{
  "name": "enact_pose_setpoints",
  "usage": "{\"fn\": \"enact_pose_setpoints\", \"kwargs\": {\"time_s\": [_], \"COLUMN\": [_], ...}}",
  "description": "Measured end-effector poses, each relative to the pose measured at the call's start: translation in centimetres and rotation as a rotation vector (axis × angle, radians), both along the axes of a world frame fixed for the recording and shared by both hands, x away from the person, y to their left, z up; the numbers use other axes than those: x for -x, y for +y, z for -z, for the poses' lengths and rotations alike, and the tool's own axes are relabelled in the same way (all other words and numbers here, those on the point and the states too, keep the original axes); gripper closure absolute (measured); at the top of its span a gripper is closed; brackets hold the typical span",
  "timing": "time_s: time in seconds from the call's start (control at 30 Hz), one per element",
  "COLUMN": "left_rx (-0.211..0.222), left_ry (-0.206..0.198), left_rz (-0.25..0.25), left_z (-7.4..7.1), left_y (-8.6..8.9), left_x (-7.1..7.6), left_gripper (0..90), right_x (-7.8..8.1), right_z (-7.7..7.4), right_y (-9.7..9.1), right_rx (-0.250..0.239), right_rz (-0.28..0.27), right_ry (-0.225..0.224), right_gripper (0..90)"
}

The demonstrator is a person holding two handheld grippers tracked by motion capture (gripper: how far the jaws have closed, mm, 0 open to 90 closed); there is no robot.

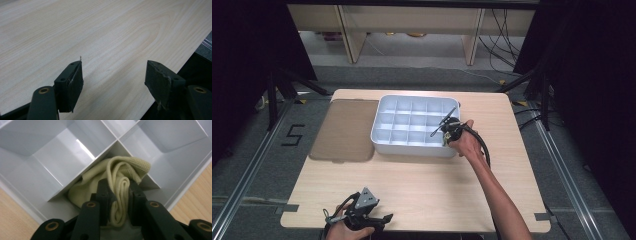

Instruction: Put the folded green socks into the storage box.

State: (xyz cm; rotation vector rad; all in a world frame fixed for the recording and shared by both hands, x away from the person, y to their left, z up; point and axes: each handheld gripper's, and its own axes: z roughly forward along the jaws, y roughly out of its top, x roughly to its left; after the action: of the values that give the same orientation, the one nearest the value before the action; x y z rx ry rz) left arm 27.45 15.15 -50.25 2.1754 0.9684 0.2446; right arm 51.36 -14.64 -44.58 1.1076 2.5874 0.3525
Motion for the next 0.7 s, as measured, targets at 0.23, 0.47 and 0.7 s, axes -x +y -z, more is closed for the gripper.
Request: {"fn": "enact_pose_setpoints", "kwargs": {"time_s": [0.23, 0.47, 0.7], "left_rx": [-0.007, -0.003, 0.003], "left_ry": [0.0, 0.002, 0.005], "left_rz": [-0.003, -0.008, -0.02], "left_z": [-0.1, 0.0, 0.0], "left_y": [0.1, 0.0, 0.0], "left_x": [0.0, 0.0, 0.0], "left_gripper": [30.1, 30.1, 30.1], "right_x": [0.2, -0.1, -0.2], "right_z": [-1.1, -2.6, -4.1], "right_y": [-0.6, -0.7, -1.0], "right_rx": [-0.053, -0.092, -0.125], "right_rz": [-0.011, 0.004, 0.028], "right_ry": [0.005, 0.015, 0.016], "right_gripper": [71.5, 69.7, 62.6]}}
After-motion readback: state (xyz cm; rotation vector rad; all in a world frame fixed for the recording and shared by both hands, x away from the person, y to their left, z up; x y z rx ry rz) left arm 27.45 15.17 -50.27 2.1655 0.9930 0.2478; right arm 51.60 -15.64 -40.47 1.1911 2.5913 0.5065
